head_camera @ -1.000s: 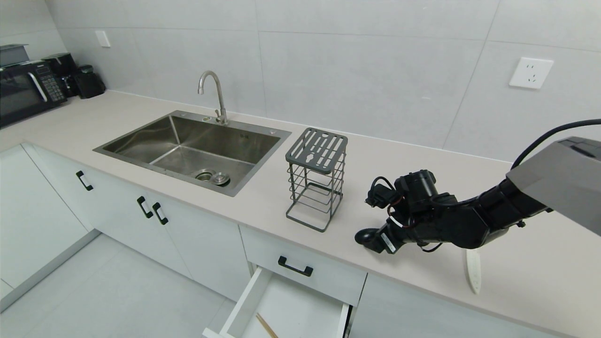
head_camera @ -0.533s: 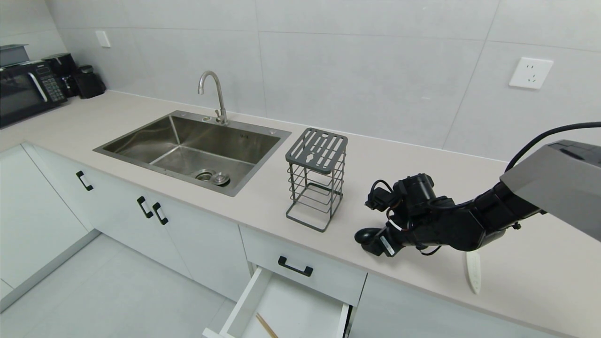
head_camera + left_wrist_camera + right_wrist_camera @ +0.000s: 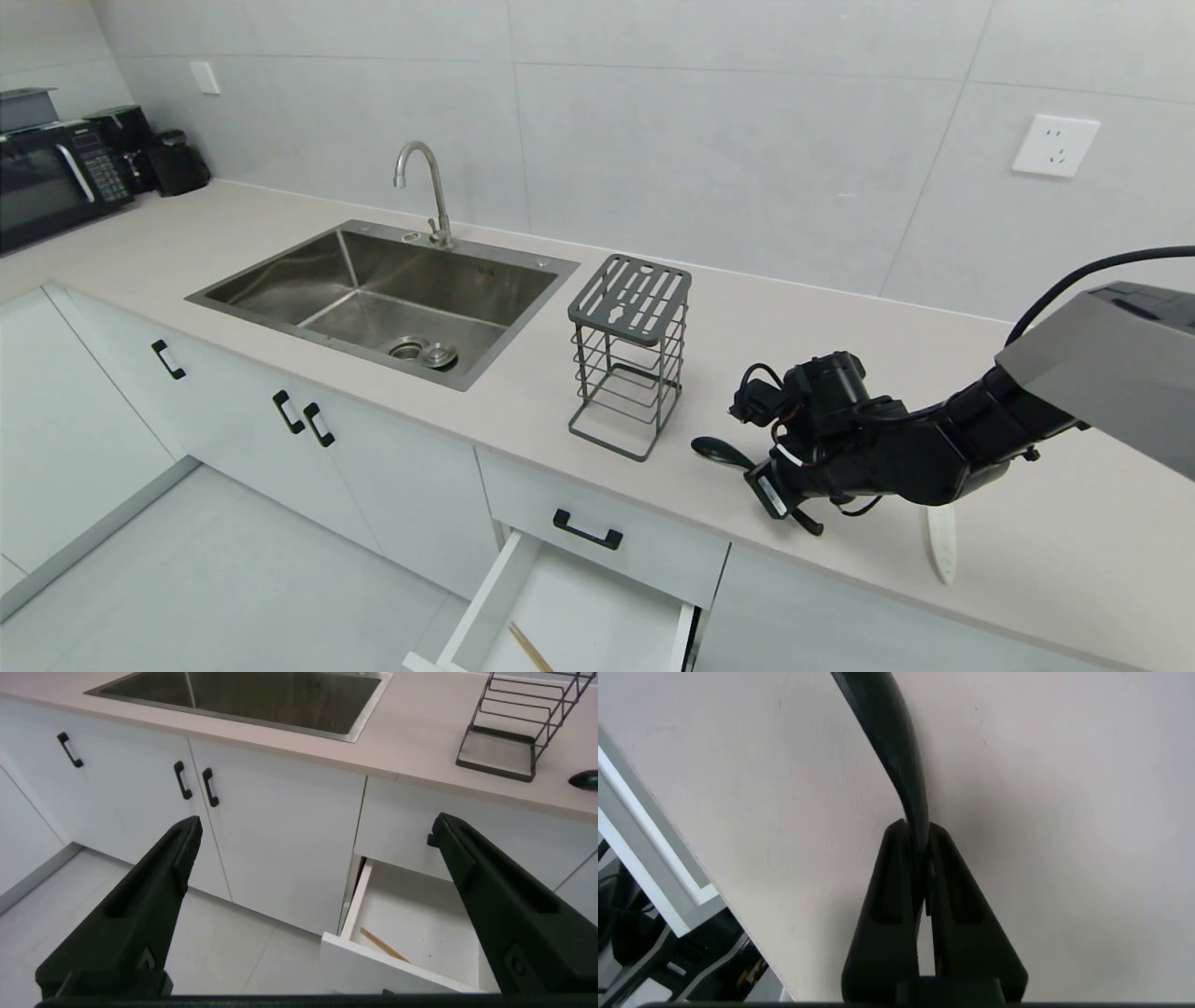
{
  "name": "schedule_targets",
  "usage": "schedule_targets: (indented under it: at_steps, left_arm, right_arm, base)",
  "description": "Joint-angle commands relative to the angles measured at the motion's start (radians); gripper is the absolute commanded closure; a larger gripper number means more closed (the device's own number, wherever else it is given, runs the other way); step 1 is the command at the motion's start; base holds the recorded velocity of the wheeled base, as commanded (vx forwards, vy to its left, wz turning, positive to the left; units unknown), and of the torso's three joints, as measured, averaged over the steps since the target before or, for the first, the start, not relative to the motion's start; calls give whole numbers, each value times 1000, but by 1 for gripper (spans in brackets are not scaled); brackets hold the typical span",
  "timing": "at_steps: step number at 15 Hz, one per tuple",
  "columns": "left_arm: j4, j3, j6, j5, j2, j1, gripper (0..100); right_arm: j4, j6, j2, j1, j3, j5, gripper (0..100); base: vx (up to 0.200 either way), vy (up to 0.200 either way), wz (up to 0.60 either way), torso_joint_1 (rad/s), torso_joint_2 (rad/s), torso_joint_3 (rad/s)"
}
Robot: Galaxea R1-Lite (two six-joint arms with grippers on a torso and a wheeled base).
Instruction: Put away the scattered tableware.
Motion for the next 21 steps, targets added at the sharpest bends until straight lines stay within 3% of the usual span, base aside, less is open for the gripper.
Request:
schedule_targets:
  at_steps: [1,18,21]
  left_arm:
    - [0,0,0,-1,1,0,0]
    - [0,0,0,-1,1,0,0]
    - [0,0,0,1,1,0,0]
  right_arm:
    - [1,-2,3,0,-3,0,100]
    - [-3,-20,-84,29,62,1,100]
    - [-3,-12,-110,95,88,29,100]
  base:
    - [0,0,0,0,0,0]
    - [0,0,0,0,0,0]
    - [0,0,0,0,0,0]
